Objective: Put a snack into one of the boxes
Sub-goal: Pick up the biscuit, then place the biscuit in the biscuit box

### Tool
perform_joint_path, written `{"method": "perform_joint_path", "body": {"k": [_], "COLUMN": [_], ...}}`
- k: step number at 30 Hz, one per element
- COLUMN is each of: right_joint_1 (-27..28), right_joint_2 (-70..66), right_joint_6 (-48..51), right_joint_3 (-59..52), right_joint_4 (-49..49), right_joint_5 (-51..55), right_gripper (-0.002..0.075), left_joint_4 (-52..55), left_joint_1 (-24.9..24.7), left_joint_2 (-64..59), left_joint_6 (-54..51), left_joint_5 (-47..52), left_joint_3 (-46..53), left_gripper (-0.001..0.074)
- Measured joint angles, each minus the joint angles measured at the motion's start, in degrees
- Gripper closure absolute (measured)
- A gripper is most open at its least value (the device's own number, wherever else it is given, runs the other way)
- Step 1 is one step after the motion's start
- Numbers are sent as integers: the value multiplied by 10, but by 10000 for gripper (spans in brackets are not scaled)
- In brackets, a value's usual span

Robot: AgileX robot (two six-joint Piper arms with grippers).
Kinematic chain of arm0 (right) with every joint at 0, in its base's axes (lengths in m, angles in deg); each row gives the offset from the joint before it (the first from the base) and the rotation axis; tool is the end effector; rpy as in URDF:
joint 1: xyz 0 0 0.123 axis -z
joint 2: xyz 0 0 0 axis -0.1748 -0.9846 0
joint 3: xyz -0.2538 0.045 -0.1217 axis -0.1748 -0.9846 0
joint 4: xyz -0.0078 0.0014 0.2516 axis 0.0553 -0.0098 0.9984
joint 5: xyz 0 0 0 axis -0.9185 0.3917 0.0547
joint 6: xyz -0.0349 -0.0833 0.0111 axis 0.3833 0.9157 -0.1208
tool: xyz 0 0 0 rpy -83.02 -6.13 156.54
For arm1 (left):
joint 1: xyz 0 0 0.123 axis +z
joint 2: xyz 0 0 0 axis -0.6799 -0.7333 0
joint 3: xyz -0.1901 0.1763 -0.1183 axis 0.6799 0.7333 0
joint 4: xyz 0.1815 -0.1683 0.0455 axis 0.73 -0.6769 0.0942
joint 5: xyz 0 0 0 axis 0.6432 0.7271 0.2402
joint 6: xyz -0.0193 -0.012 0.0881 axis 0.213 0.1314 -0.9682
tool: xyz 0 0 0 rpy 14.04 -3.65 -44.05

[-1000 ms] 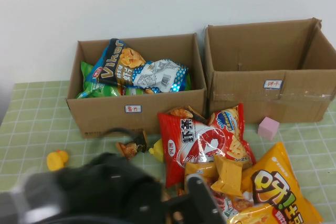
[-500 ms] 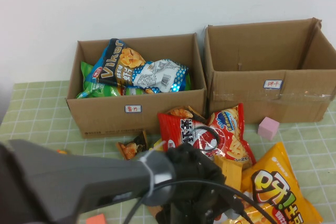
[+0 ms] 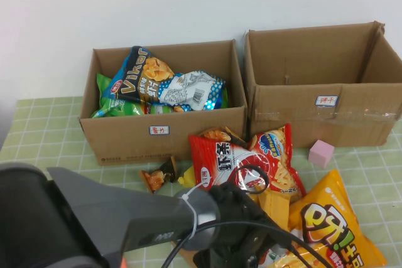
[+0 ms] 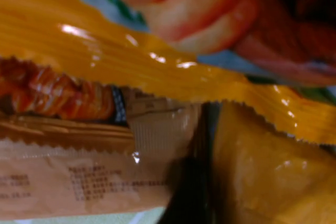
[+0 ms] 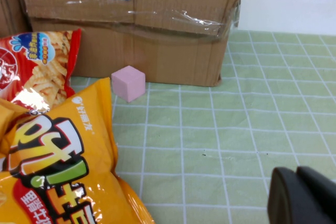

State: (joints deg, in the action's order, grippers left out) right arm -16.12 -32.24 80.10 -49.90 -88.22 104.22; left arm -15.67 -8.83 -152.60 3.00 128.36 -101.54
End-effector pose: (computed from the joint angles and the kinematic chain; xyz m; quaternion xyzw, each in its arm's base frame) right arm 0.0531 -0.0006 0.1755 -0.0468 0.7941 -0.0144 0.6058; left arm 0.2306 -0.2943 0.0927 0.3888 0.9204 -0.0277 0.0305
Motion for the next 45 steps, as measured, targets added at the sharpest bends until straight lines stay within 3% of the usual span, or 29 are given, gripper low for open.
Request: {"method": "perform_joint_path", "body": {"k": [7,9,19,27,34,45], "right_joint_1": [0,0,0,0,0,0], "right_joint_2": [0,0,0,0,0,0], "right_joint_6": [0,0,0,0,0,0], "right_joint_3": [0,0,0,0,0,0], "right_joint_4": [0,0,0,0,0,0], "right_joint_5": [0,0,0,0,0,0], "right_gripper": [728,728,728,728,728,728], "left_joint_4": [6,6,55,101,203,421], "left_joint_1": [0,0,0,0,0,14], "left_joint_2": [0,1,22,151,218,171], "left_joint_6": [4,4,-26,-36,-3,152], "left_joint_5": [9,11,85,101,21,-149], "left_joint_3": [-1,-2,-14,-45,-132,-235], "left_gripper": [465,513,526,528,536,538]}}
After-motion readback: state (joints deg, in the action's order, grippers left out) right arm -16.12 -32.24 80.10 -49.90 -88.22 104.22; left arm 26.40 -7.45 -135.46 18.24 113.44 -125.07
